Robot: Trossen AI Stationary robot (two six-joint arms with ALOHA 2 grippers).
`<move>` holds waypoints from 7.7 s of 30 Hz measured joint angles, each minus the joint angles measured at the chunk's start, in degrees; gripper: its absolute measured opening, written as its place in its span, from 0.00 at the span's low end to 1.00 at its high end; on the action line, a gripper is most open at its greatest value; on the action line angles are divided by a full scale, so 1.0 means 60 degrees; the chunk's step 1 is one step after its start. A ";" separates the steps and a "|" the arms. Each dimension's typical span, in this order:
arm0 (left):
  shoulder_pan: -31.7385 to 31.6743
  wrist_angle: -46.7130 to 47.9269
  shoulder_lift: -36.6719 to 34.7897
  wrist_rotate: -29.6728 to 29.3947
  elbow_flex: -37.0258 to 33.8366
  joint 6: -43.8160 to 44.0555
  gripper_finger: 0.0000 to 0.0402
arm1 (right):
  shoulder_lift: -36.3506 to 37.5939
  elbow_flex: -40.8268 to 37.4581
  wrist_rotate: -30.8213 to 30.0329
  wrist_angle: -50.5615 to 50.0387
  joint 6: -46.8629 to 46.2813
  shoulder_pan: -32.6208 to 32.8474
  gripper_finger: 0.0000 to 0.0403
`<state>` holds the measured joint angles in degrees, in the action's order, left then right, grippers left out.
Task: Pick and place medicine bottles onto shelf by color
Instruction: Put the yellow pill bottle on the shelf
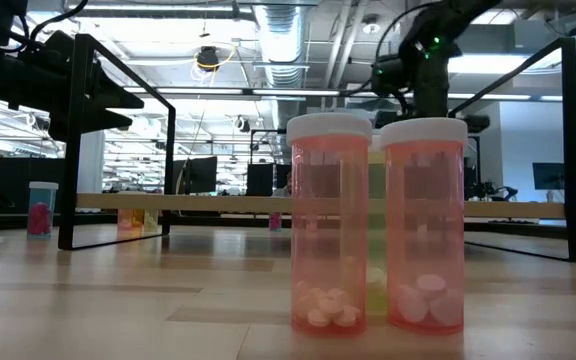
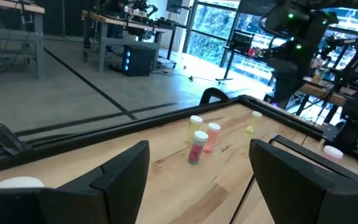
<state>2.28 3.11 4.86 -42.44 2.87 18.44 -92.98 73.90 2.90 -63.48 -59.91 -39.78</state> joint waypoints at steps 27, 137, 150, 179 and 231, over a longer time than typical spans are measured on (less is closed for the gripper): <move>-0.0003 0.0001 0.0000 -0.0003 -0.0004 0.0000 0.66 | -0.1367 -0.0169 0.0546 0.1249 0.0576 -0.0717 0.61; 0.0000 0.0001 0.0000 -0.0003 -0.0003 0.0000 0.66 | -0.3376 -0.0166 -0.0592 0.5668 -1.2760 -0.0275 0.61; -0.0002 -0.0002 0.0000 -0.0003 0.0000 0.0000 0.66 | -0.3379 -0.0169 -0.0609 0.5694 -1.2464 -0.0315 0.39; -0.0004 0.0000 -0.0004 -0.0003 -0.0002 0.0000 0.66 | -0.3390 0.1797 -0.0488 0.4350 -0.5494 -0.0650 0.27; -0.0002 0.0000 -0.0002 -0.0002 -0.0001 0.0000 0.66 | -0.3368 0.8297 -0.7927 -0.4129 -0.5133 0.6572 0.27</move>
<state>2.27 3.11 4.85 -42.45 2.87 18.44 -113.19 123.68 -44.67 -88.26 -90.71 -0.35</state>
